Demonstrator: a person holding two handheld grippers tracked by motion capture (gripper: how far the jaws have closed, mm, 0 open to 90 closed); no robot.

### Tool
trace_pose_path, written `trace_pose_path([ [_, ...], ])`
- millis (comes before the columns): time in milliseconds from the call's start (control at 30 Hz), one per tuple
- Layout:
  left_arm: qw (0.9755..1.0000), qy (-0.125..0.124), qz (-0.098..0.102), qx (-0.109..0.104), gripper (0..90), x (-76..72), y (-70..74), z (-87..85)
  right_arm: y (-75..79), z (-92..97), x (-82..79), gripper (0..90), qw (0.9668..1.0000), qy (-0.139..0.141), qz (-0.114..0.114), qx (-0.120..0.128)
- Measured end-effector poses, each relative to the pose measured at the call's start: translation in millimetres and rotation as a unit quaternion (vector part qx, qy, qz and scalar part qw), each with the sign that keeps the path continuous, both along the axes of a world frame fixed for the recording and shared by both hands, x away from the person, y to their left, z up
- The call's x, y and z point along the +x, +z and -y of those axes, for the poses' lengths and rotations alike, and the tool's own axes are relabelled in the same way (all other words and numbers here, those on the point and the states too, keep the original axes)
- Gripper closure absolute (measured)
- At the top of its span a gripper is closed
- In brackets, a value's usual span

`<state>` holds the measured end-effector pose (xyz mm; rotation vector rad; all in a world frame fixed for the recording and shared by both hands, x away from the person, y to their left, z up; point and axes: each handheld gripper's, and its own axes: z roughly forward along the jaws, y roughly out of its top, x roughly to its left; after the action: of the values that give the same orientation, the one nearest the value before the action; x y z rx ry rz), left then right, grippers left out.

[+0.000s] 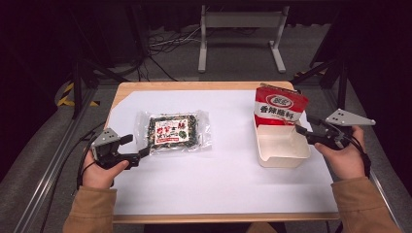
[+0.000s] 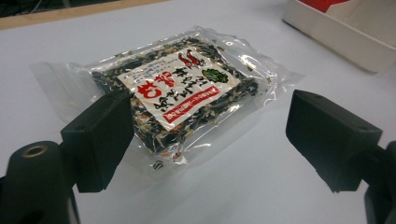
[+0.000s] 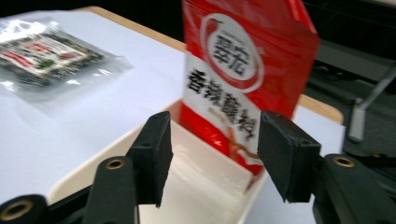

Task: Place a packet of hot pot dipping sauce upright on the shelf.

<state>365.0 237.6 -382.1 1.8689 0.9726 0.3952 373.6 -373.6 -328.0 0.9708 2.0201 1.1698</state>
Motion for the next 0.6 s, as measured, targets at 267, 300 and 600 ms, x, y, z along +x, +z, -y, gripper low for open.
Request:
trace_pose_path([
  [267, 0.9994, 0.022, -0.017, 0.023, 15.6, 1.5, 0.0, -5.0, -2.6, -28.2, -29.6, 47.9, 0.9973, 0.068, -0.004, 0.026],
  [300, 0.9993, 0.024, -0.018, 0.023, 15.6, 1.5, 0.0, -5.4, -3.1, -34.5, -33.5, 47.9, 0.9959, 0.083, -0.008, 0.035],
  [600, 0.9988, 0.025, -0.029, 0.031, 16.4, 4.6, -1.1, -9.0, -5.9, -61.2, -47.1, 45.6, 0.9922, 0.12, -0.03, 0.01],
])
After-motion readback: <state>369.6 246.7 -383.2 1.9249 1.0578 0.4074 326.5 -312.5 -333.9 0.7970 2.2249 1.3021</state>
